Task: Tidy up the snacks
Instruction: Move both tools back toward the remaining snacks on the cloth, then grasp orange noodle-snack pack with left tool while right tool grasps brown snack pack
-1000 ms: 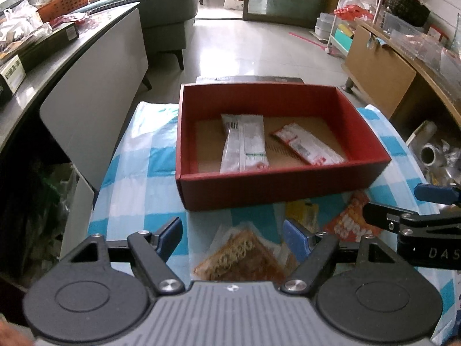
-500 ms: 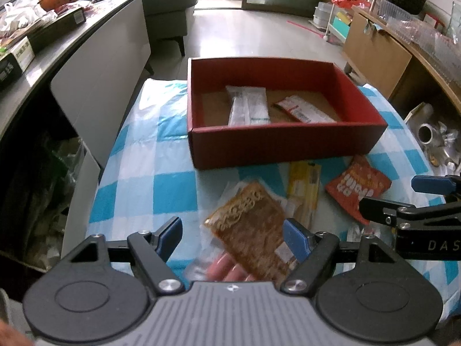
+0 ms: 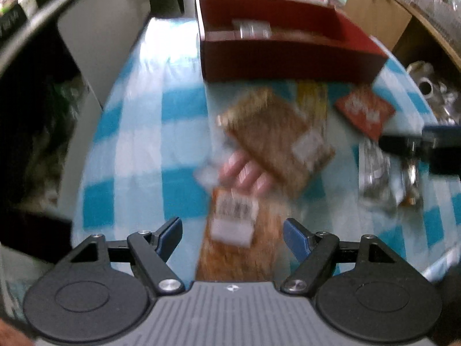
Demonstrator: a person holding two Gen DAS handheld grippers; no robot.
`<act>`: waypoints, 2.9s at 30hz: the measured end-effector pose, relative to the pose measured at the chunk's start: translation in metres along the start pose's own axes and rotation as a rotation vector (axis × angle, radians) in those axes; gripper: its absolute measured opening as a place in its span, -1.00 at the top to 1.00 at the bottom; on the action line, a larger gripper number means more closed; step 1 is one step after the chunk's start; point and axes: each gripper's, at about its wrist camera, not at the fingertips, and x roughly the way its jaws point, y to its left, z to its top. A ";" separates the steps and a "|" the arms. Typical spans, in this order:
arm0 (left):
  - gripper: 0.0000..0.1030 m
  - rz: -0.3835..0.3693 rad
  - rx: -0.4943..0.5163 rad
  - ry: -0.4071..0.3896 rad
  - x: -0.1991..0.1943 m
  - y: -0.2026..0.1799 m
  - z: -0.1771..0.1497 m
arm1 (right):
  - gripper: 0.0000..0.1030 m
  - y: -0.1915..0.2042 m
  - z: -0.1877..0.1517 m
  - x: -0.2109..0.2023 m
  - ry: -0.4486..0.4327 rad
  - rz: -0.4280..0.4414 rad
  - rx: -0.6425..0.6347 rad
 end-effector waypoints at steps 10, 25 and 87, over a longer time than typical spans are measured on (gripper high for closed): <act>-0.36 0.042 0.037 0.081 0.025 -0.007 -0.026 | -0.98 0.004 -0.006 0.003 0.022 0.030 -0.003; 0.10 -0.003 -0.078 0.025 0.004 0.019 -0.030 | -0.98 0.057 0.024 0.040 0.024 0.052 -0.166; -0.41 0.099 -0.003 0.062 0.027 0.016 -0.031 | -1.00 0.061 0.010 0.097 0.183 0.033 -0.223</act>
